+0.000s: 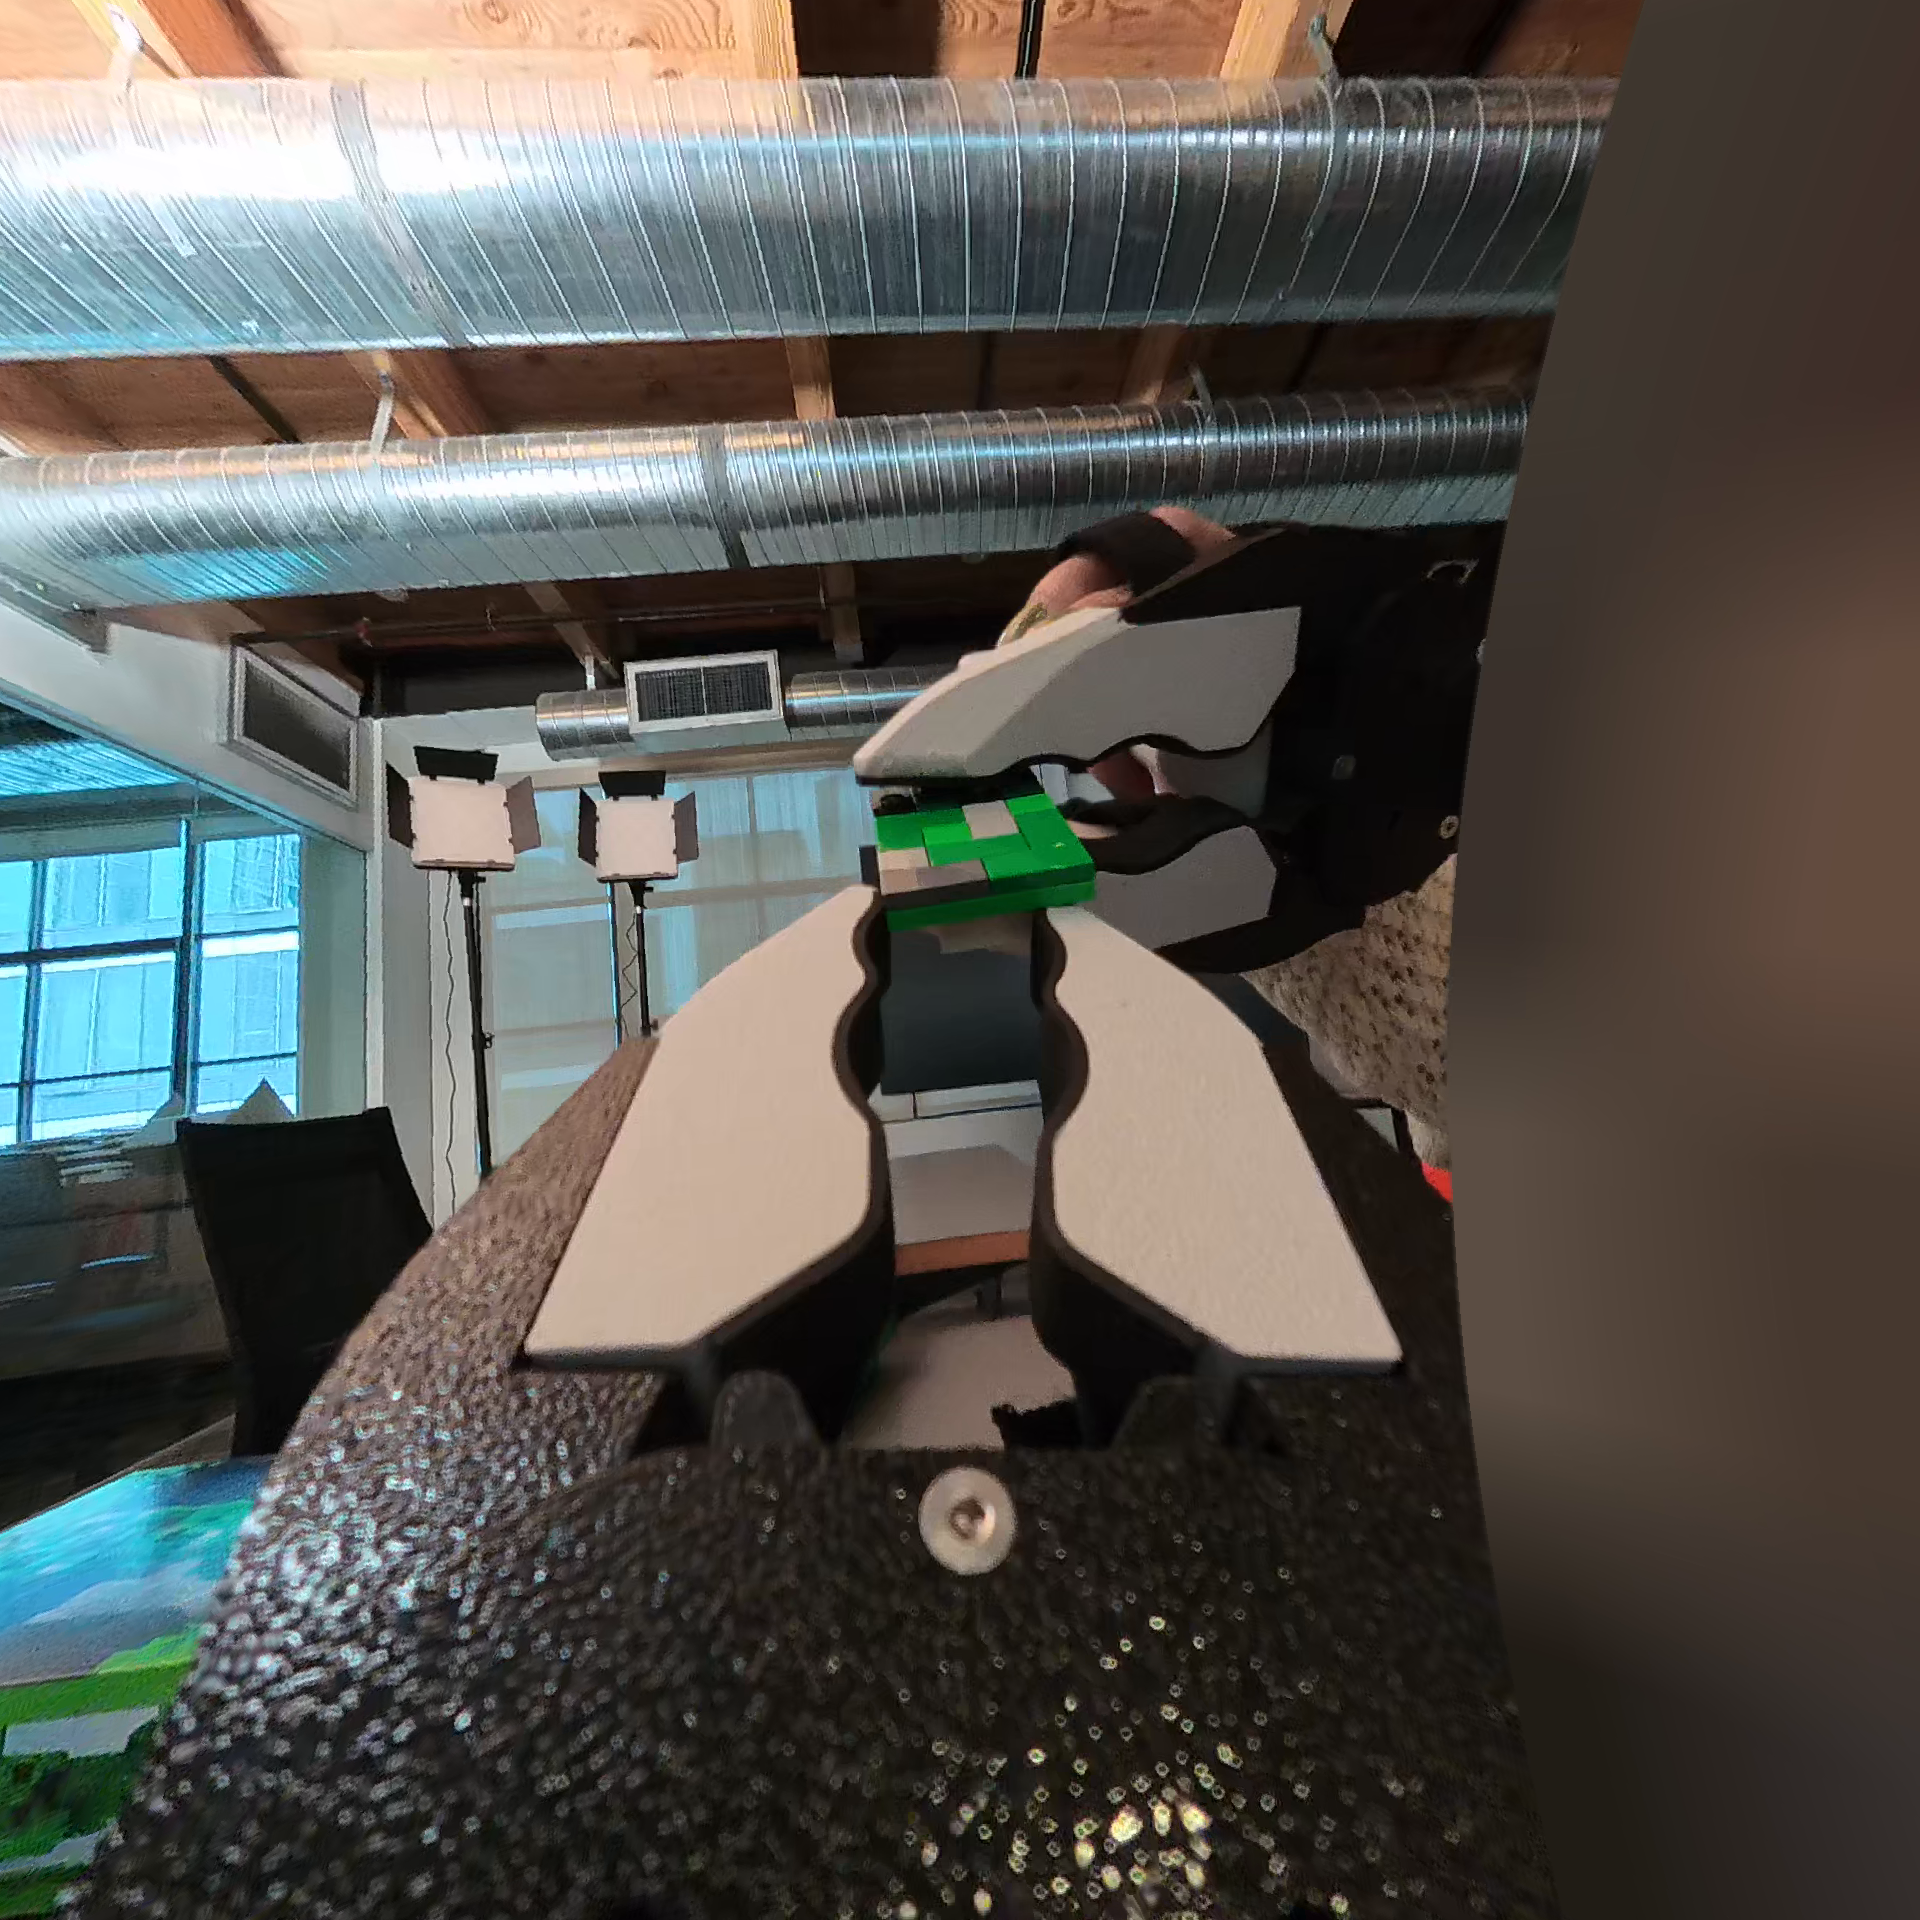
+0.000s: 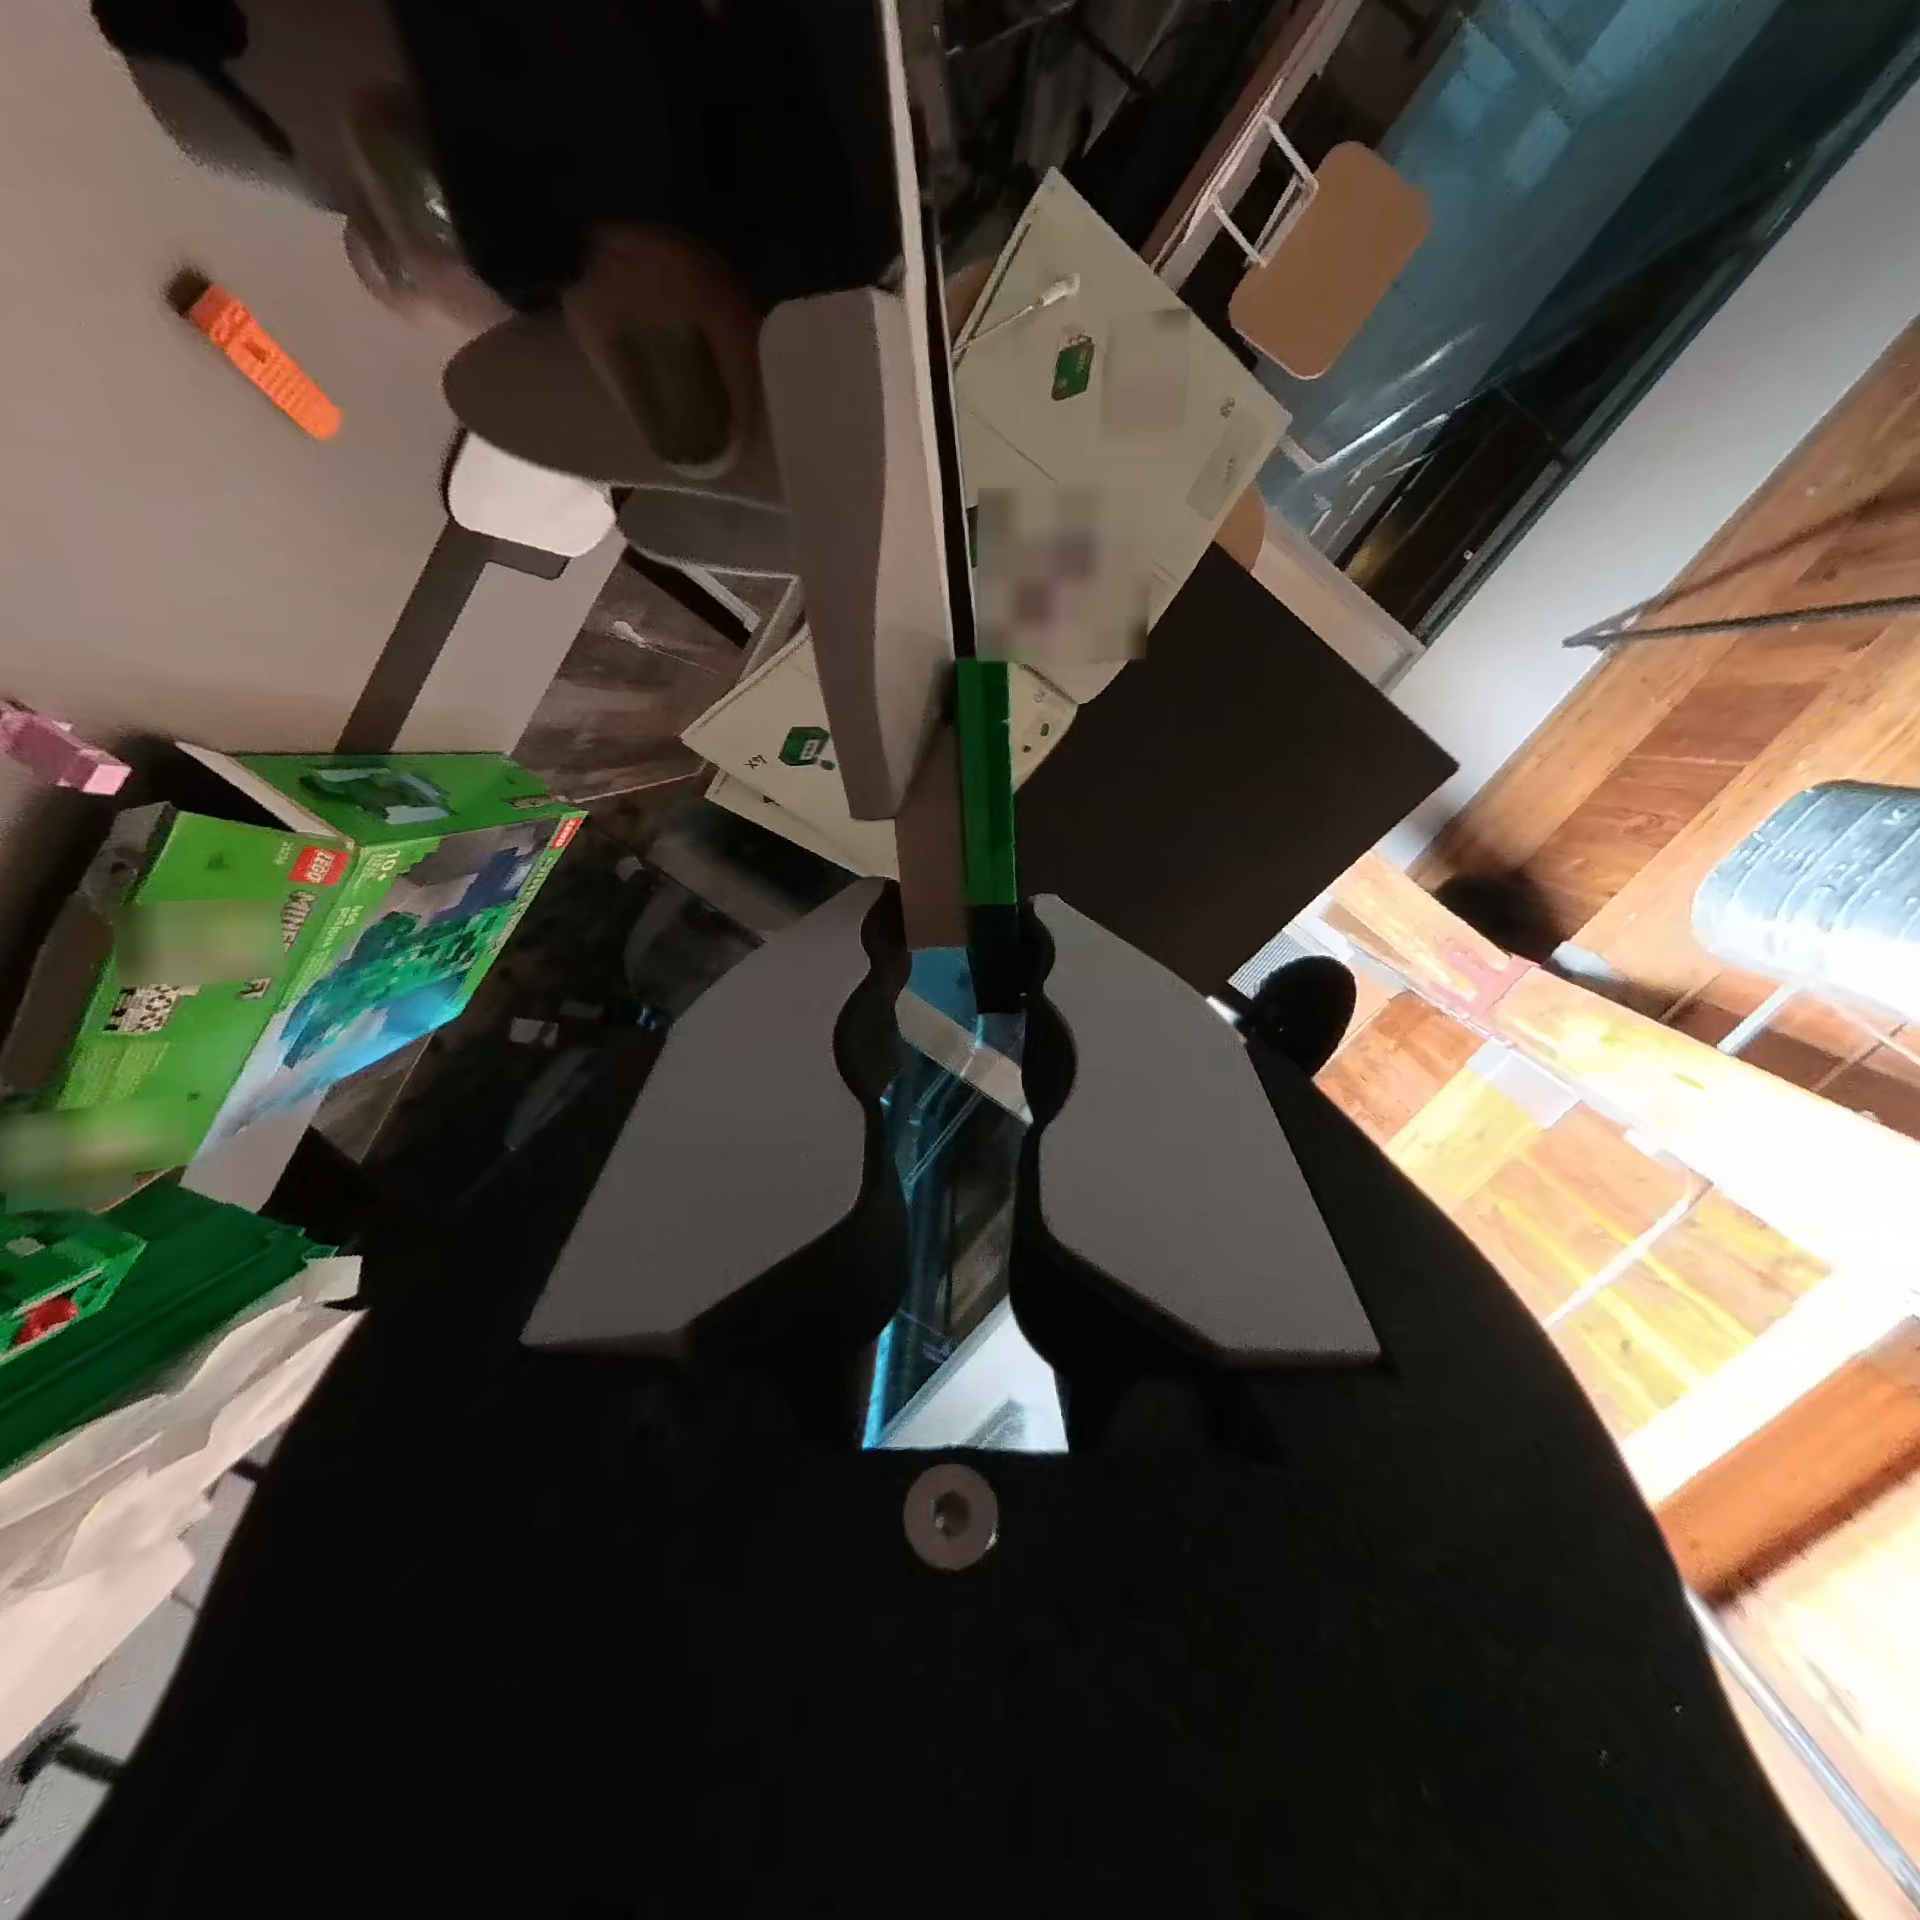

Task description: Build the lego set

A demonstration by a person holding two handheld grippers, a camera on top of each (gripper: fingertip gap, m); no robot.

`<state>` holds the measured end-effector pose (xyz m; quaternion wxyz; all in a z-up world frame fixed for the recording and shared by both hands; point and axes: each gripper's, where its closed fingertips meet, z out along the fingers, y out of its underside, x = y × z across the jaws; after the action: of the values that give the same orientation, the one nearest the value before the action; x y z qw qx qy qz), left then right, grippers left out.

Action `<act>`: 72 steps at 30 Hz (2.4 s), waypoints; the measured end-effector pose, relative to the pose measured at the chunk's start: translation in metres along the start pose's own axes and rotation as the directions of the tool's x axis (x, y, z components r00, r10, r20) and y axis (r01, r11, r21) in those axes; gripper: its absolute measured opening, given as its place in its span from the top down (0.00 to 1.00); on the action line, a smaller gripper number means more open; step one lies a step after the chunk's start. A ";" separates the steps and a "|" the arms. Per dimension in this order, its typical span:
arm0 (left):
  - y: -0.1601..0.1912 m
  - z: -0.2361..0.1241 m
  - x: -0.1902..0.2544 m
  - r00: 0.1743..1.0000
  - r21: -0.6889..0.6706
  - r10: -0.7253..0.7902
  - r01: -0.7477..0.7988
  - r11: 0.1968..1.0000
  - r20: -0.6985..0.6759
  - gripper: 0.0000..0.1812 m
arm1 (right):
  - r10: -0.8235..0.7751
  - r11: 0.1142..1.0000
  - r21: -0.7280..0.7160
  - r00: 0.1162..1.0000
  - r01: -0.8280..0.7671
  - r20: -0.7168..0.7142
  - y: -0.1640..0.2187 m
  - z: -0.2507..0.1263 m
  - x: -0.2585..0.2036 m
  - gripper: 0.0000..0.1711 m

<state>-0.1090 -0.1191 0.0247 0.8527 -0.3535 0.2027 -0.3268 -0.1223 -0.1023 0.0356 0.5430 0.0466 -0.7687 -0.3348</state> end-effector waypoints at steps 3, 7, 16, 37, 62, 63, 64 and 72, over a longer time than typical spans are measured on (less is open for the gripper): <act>0.004 0.002 0.001 1.000 -0.013 -0.002 0.002 1.000 -0.002 0.86 | -0.027 1.000 0.010 1.000 0.027 0.004 0.001 -0.002 -0.003 0.89; 0.009 0.003 0.002 1.000 -0.035 0.006 -0.006 0.999 0.000 0.86 | -0.058 0.998 0.004 0.998 0.058 -0.001 0.003 -0.003 -0.008 0.89; 0.006 -0.002 -0.008 0.999 -0.023 0.002 -0.001 1.000 0.040 0.86 | 0.244 0.969 0.052 0.965 -0.240 -0.097 0.011 0.005 -0.009 0.67; 0.063 -0.184 -0.104 0.638 -0.599 0.533 -0.137 0.789 0.556 0.86 | 0.872 -0.489 0.315 -0.457 -0.814 0.174 -0.020 0.197 -0.159 0.67; 0.083 -0.173 -0.104 0.721 -0.580 0.433 -0.052 0.813 0.541 0.86 | 0.881 -0.470 0.479 -0.426 -0.742 0.205 -0.025 0.251 -0.135 0.74; 0.083 -0.173 -0.105 0.718 -0.574 0.424 -0.042 0.818 0.552 0.86 | 0.885 -0.462 0.479 -0.419 -0.746 0.202 -0.026 0.251 -0.135 0.74; 0.083 -0.173 -0.104 0.717 -0.570 0.417 -0.033 0.821 0.559 0.86 | 0.890 -0.453 0.481 -0.410 -0.751 0.198 -0.027 0.250 -0.134 0.75; 0.079 -0.171 -0.098 0.726 -0.605 0.468 -0.090 0.791 0.504 0.86 | 0.902 -0.431 0.458 -0.372 -0.778 0.218 -0.038 0.251 -0.132 0.78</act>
<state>-0.2442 -0.0882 -0.1363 0.7744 -0.6309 0.0417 0.0210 -0.2972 0.0423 -0.1385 0.6504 -0.4358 -0.4317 0.4481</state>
